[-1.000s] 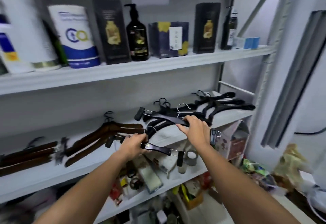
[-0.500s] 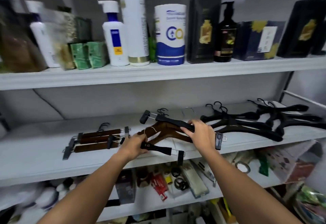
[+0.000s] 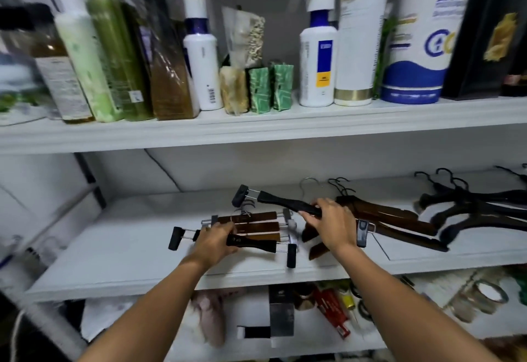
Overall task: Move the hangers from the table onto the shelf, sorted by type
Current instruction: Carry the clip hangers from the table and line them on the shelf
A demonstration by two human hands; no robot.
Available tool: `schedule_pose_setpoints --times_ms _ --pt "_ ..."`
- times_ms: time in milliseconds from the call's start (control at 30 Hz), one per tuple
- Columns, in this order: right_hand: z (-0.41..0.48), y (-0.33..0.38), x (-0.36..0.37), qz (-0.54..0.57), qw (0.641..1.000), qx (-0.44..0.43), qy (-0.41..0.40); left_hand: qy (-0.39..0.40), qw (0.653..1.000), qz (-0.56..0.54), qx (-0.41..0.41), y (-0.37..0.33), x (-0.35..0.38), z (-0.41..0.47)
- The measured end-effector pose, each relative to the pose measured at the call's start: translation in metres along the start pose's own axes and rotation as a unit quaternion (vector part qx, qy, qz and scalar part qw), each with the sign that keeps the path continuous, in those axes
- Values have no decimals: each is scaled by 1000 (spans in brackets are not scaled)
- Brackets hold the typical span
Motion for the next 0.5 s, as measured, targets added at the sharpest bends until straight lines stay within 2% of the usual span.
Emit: schedule_pose_setpoints --times_ms 233,500 --pt "31 43 34 -8 999 -24 22 16 998 3 -67 58 -1 15" --pt "67 90 83 65 996 -44 42 12 989 -37 -143 136 -1 22"
Point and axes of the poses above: each hand's wrist, its own z-axis towards the middle knuckle, its own x-axis out of the palm, y = z × x, the point moved 8 cm from there along z, towards the middle knuckle, and after that the axes turned 5 degrees about z, right-handed, at the moved point
